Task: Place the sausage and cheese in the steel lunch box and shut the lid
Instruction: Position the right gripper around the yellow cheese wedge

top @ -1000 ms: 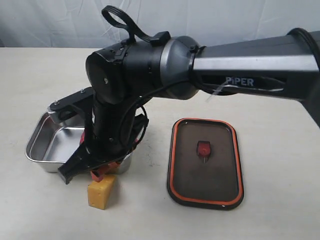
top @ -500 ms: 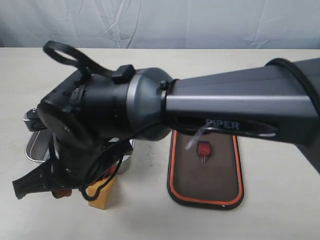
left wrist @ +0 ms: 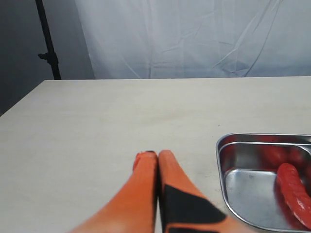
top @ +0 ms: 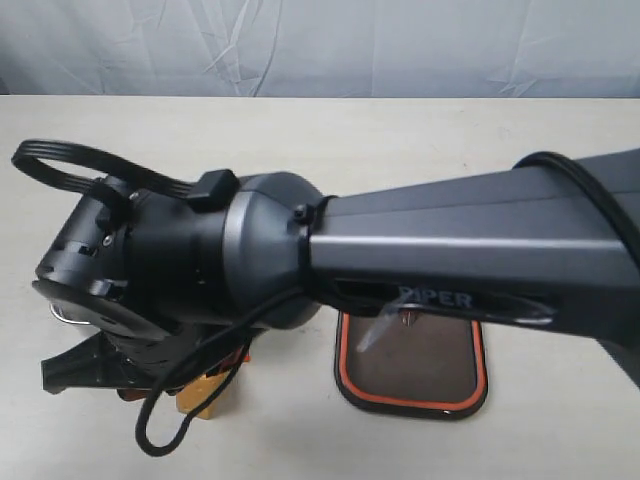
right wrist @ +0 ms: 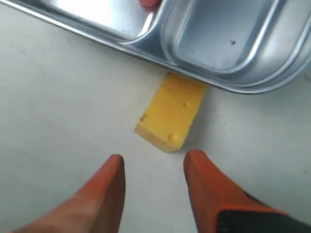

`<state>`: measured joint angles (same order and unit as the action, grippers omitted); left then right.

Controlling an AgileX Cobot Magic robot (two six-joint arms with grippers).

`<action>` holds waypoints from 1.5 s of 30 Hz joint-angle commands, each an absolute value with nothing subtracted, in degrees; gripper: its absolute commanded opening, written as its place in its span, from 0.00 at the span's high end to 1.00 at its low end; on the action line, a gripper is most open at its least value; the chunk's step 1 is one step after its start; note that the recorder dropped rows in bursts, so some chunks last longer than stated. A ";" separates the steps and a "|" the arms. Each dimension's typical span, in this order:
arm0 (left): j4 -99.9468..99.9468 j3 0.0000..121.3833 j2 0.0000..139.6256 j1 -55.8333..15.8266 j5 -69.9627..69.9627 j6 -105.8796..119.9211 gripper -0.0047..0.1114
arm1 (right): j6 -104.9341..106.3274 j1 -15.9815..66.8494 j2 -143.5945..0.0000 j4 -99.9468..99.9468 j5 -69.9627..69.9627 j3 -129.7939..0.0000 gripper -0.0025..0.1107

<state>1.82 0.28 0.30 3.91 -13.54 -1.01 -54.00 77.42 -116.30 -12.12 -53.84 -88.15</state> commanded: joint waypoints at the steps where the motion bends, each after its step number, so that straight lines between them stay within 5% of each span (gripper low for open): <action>1: 1.83 0.00 0.00 6.33 -13.69 -0.99 0.96 | -61.64 77.46 -115.61 -14.80 -52.51 -85.80 0.62; 45: 1.83 0.00 0.00 5.53 -13.47 -0.99 0.96 | -65.23 77.46 -115.61 -16.54 -47.71 -83.36 0.62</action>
